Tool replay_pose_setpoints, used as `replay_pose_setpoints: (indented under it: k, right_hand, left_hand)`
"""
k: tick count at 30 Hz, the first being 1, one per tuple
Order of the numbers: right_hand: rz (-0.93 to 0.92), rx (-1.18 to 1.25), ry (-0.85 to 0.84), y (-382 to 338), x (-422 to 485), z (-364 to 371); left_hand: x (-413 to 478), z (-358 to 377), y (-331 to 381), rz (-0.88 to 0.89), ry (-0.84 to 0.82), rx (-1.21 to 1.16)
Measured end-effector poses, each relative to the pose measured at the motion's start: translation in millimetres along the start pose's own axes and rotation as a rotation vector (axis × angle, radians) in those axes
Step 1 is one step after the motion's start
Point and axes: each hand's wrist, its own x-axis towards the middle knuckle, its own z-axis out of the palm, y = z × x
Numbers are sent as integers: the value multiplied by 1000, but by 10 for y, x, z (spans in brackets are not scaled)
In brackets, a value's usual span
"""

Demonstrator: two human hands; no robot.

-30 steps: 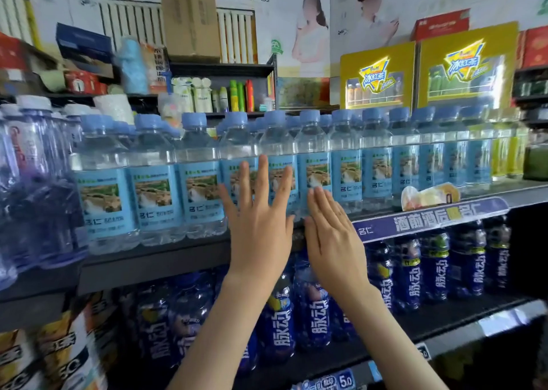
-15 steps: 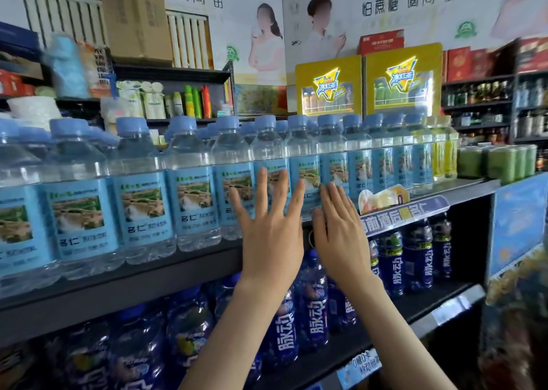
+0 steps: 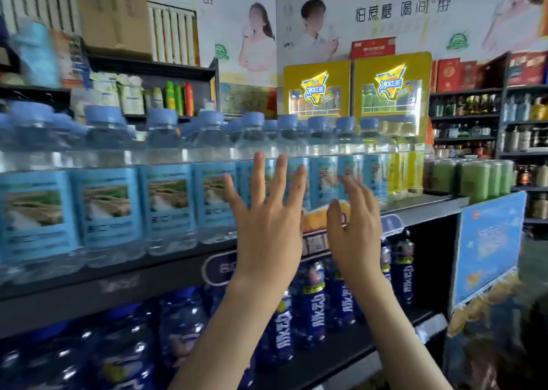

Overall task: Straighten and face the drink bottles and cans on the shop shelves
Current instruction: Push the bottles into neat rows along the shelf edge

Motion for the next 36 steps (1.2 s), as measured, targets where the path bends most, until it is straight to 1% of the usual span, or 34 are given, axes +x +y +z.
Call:
replay_pose_setpoints:
  k: [2, 3, 4, 6, 9, 11, 16, 21, 23, 26, 30, 36]
  right_hand:
    - [163, -50, 18, 354, 196, -160]
    - [238, -70, 0, 529, 285, -245]
    - [300, -80, -41, 682, 364, -325]
    - [387, -55, -175, 926, 483, -441]
    - [432, 2, -369, 1132, 558, -491]
    - [406, 5, -406, 1213, 586, -475]
    - [386, 57, -372, 1323, 643, -420]
    - [330, 91, -394, 1493, 752, -470]
    - [311, 116, -342, 1624, 822, -529]
    - [322, 99, -275, 1853, 941, -601]
    - [366, 24, -273, 2126, 1016, -602]
    - [395, 49, -252, 2208, 1037, -608]
  left_hand:
    - [93, 156, 261, 1, 10, -16]
    - [132, 231, 397, 4, 7, -28]
    - [172, 307, 524, 9, 1, -38]
    - [263, 463, 743, 18, -13, -36]
    - [387, 678, 985, 30, -39, -2]
    - [443, 788, 1094, 29, -49, 13]
    - [516, 975, 1275, 25, -61, 61]
    - [586, 1062, 1392, 47, -51, 62]
    - [625, 1090, 1428, 58, -65, 69]
    - [719, 1139, 1507, 66, -82, 66]
    - [801, 1258, 1648, 69, -122, 47]
    - [772, 1425, 1825, 13, -108, 75]
